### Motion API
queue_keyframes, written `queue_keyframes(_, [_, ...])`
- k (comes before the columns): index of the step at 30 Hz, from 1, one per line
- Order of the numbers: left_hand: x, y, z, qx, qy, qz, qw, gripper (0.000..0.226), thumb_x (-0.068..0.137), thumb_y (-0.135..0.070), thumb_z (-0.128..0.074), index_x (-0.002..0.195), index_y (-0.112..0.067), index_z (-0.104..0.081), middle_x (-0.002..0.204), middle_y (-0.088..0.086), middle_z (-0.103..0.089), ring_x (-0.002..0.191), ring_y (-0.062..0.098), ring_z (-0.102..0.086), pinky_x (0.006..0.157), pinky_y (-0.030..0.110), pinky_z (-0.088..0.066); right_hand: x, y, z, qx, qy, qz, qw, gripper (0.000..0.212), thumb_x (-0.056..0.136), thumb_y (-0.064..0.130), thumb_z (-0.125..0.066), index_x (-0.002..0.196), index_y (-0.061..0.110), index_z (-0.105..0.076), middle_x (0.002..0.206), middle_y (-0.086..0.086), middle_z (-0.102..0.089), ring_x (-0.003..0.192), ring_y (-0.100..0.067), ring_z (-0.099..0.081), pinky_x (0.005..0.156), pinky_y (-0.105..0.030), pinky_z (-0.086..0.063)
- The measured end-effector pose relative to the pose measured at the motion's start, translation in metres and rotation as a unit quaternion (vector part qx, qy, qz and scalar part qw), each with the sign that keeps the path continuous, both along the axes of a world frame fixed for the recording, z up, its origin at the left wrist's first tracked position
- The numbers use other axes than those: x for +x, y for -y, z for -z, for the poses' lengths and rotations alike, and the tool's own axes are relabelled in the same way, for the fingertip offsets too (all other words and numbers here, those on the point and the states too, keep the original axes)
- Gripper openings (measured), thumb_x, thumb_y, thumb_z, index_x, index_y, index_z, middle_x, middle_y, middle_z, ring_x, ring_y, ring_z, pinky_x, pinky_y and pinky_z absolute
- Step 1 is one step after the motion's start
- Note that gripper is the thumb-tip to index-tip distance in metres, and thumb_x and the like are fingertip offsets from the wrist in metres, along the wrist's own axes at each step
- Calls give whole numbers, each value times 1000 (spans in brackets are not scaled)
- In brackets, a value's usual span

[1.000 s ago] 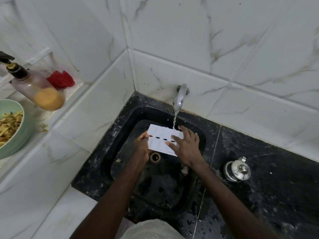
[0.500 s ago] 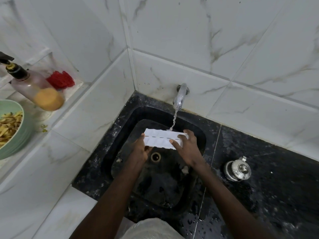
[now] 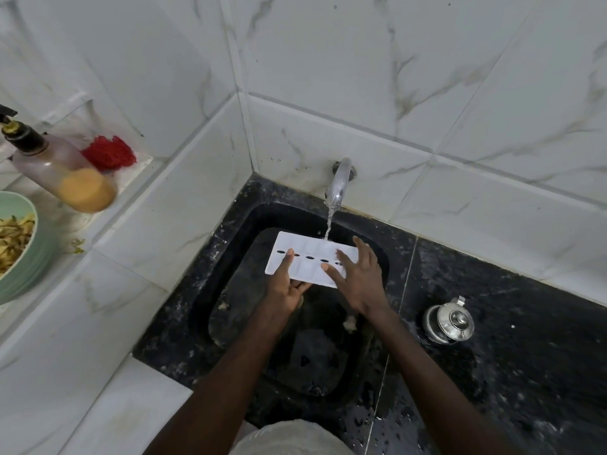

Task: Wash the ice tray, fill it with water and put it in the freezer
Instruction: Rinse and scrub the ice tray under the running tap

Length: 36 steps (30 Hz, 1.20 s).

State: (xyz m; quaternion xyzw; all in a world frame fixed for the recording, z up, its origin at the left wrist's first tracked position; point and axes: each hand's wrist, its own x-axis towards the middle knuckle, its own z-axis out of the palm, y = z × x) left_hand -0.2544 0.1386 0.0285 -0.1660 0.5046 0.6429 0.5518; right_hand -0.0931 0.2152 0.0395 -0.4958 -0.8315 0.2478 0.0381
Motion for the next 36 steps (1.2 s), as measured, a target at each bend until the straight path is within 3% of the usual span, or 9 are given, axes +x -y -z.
queue_keyframes(6, [-12,6,9,4,-30,-12,999,38,96,-24,-73,130,-11,-64,117,14,-75,109,31,-70,101,57,-54,6,-5,-1,82,16,-38,996,69,97,80,-25,127,38,-70,172,-5,-18,159,-30,-10,126,-61,-17])
queue_keyframes(12, [-7,5,0,25,-35,-16,999,46,93,-27,-75,134,-11,-64,123,14,-74,112,32,-72,73,44,-64,-8,3,-4,-11,12,-21,1000,73,96,80,-34,147,31,-55,175,-2,0,161,-28,5,126,-59,-6])
queue_keyframes(16, [-15,9,6,11,-32,-29,999,51,91,-27,-78,136,-11,-63,121,13,-75,111,31,-73,78,47,-64,6,-3,-2,50,1,-39,998,64,98,77,-27,129,40,-68,172,-6,-15,159,-30,-8,126,-61,-14])
queue_keyframes(18, [-10,9,7,19,-26,-20,999,47,93,-27,-76,135,-11,-63,121,13,-75,111,31,-72,85,50,-62,6,-3,-1,54,19,-12,998,66,98,77,-23,134,40,-64,173,-7,-13,160,-31,-7,126,-61,-13])
queue_keyframes(21, [-6,9,8,25,-22,-14,999,40,94,-26,-75,130,-12,-65,117,12,-77,105,29,-74,78,47,-63,-3,1,-2,4,26,-28,999,75,96,81,-29,148,33,-54,174,-5,-4,160,-31,-2,125,-61,-12])
queue_keyframes(25, [-18,16,15,11,-26,-32,999,37,93,-26,-75,126,-13,-66,115,12,-77,100,27,-75,74,43,-64,5,0,-4,15,-16,-48,999,66,97,78,-31,138,38,-64,173,-3,-12,158,-29,-10,124,-59,-18])
queue_keyframes(28, [-24,18,16,22,-29,-35,999,31,95,-23,-72,123,-13,-66,112,11,-76,100,26,-73,80,45,-63,13,-1,-5,43,-52,14,998,61,100,68,-40,139,28,-64,169,-8,-21,154,-33,-21,121,-58,-26])
queue_keyframes(32, [-18,17,18,16,-28,-26,999,20,96,-22,-71,113,-13,-68,100,9,-79,97,26,-74,85,46,-60,8,4,-3,25,-34,11,999,66,100,69,-40,143,23,-61,171,-9,-17,155,-33,-16,123,-60,-22])
queue_keyframes(36, [-21,18,18,24,-46,-24,998,21,97,-25,-69,115,-13,-68,103,10,-80,90,24,-77,74,41,-64,12,8,-1,21,-39,-33,998,61,100,69,-43,134,24,-68,169,-8,-20,155,-30,-18,121,-58,-23])
